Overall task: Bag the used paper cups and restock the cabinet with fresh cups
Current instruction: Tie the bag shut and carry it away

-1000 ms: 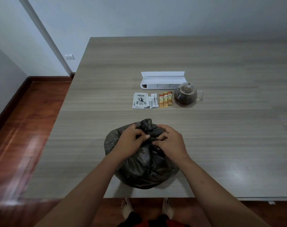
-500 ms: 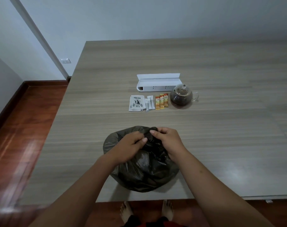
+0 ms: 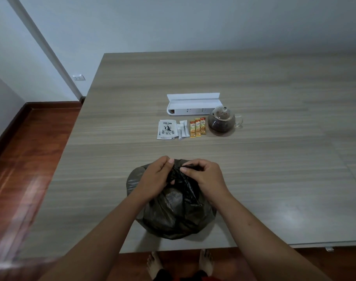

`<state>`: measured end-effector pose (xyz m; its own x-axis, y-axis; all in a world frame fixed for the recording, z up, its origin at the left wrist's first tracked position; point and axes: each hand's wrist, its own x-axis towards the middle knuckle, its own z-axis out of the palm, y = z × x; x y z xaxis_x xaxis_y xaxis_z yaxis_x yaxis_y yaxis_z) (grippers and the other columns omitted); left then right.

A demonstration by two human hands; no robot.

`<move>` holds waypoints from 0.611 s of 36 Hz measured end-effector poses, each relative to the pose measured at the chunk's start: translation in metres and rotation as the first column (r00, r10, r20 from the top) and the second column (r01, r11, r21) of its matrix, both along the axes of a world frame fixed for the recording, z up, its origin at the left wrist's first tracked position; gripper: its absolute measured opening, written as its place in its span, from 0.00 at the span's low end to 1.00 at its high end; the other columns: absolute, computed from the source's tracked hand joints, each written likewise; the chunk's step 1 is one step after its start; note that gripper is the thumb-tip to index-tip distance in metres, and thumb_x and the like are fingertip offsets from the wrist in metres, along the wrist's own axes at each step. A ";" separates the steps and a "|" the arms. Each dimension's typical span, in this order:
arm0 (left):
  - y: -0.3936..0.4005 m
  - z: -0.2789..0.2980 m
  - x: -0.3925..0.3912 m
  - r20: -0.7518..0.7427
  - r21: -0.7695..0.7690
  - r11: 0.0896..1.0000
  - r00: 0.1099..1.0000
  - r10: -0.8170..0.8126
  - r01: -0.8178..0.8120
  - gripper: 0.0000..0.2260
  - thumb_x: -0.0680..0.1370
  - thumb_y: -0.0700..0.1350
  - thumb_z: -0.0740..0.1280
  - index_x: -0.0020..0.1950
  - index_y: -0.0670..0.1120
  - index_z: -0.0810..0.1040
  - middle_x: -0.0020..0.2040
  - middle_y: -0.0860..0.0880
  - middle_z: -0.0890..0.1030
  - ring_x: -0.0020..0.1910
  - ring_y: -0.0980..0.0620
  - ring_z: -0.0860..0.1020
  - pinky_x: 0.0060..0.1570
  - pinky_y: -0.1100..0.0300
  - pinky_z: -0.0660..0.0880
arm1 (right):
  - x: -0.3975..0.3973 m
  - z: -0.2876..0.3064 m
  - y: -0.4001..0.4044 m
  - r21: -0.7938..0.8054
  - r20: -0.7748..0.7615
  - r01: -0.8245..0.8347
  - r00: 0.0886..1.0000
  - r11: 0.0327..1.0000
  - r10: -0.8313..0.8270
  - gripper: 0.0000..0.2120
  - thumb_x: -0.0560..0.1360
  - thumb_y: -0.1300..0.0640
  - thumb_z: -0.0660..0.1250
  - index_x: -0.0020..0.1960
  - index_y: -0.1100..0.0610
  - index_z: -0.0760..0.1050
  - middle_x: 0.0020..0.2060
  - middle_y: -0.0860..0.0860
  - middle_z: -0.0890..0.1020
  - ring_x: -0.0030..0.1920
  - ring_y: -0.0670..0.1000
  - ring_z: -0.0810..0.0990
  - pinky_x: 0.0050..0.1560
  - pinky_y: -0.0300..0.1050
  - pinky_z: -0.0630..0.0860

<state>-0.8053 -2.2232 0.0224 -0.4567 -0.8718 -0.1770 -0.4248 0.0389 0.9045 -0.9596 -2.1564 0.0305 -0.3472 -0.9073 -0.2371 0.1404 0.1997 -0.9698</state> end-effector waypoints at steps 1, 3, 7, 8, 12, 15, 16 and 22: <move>0.000 0.001 -0.001 0.013 -0.007 1.000 1.000 0.007 -0.007 0.16 0.83 0.52 0.58 0.38 0.48 0.70 0.28 0.51 0.76 0.30 0.52 0.77 0.35 0.57 0.69 | -0.001 -0.001 0.001 -0.010 -0.095 -0.020 0.995 1.000 0.019 0.07 0.67 0.65 0.78 0.43 0.57 0.84 0.41 0.52 0.86 0.43 0.47 0.84 0.49 0.41 0.80; 0.000 0.005 -0.003 0.035 -0.021 0.999 0.999 0.033 -0.033 0.16 0.84 0.50 0.58 0.39 0.44 0.71 0.27 0.49 0.75 0.26 0.57 0.74 0.33 0.59 0.68 | -0.001 -0.003 0.003 -0.006 -0.317 -0.105 0.943 0.994 0.098 0.11 0.66 0.61 0.79 0.47 0.52 0.84 0.43 0.44 0.85 0.46 0.42 0.82 0.52 0.37 0.78; 0.000 0.009 -0.008 -0.001 0.031 0.993 0.994 0.112 -0.112 0.16 0.83 0.48 0.60 0.38 0.42 0.69 0.29 0.48 0.71 0.23 0.57 0.71 0.26 0.68 0.68 | 0.003 -0.008 0.008 -0.061 -0.772 -0.310 0.618 0.949 0.152 0.13 0.72 0.56 0.73 0.56 0.53 0.83 0.39 0.43 0.75 0.41 0.42 0.74 0.42 0.34 0.71; -0.001 0.008 -0.009 -0.021 0.064 0.989 0.991 0.133 -0.132 0.16 0.83 0.47 0.60 0.38 0.43 0.69 0.29 0.48 0.70 0.24 0.55 0.71 0.25 0.68 0.68 | 0.004 -0.008 0.009 -0.080 -0.838 -0.348 0.530 0.934 0.126 0.11 0.74 0.58 0.71 0.56 0.55 0.83 0.38 0.45 0.73 0.40 0.44 0.73 0.39 0.35 0.70; -0.004 0.007 -0.008 -0.034 0.154 0.976 0.986 0.163 -0.156 0.12 0.82 0.48 0.62 0.41 0.45 0.74 0.30 0.50 0.72 0.24 0.53 0.70 0.22 0.66 0.66 | 0.005 -0.008 0.007 -0.019 -0.954 -0.408 0.281 0.913 0.105 0.06 0.74 0.61 0.67 0.48 0.58 0.82 0.38 0.51 0.73 0.39 0.51 0.74 0.29 0.42 0.69; -0.008 0.011 -0.002 -0.077 0.259 0.961 0.990 0.118 -0.094 0.05 0.81 0.46 0.65 0.54 0.46 0.75 0.31 0.50 0.74 0.25 0.55 0.70 0.23 0.64 0.65 | 0.004 0.001 0.000 0.115 -0.961 -0.405 0.184 0.907 0.204 0.07 0.75 0.58 0.64 0.48 0.54 0.81 0.41 0.48 0.72 0.45 0.50 0.73 0.32 0.43 0.69; -0.010 0.012 0.002 -0.125 0.294 0.955 0.989 0.074 -0.034 0.08 0.79 0.44 0.67 0.57 0.46 0.73 0.31 0.49 0.73 0.27 0.55 0.71 0.25 0.63 0.66 | 0.002 0.005 -0.004 0.174 -0.946 -0.403 0.184 0.899 0.266 0.08 0.77 0.57 0.63 0.49 0.53 0.81 0.43 0.48 0.72 0.47 0.51 0.72 0.36 0.45 0.71; -0.023 0.011 0.023 -0.225 0.106 0.950 0.938 -0.264 0.293 0.11 0.74 0.34 0.68 0.51 0.45 0.70 0.39 0.47 0.72 0.39 0.53 0.71 0.40 0.61 0.68 | -0.022 0.025 -0.035 0.436 -0.602 -0.488 0.466 0.756 0.648 0.10 0.79 0.58 0.64 0.55 0.58 0.82 0.48 0.53 0.82 0.51 0.52 0.78 0.49 0.42 0.70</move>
<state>-0.7822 -2.2458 0.0331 -0.7163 -0.6789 -0.1613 -0.2192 -0.0005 0.9757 -0.9819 -2.1913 0.0556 0.1061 -0.9325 -0.3453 -0.7474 0.1542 -0.6462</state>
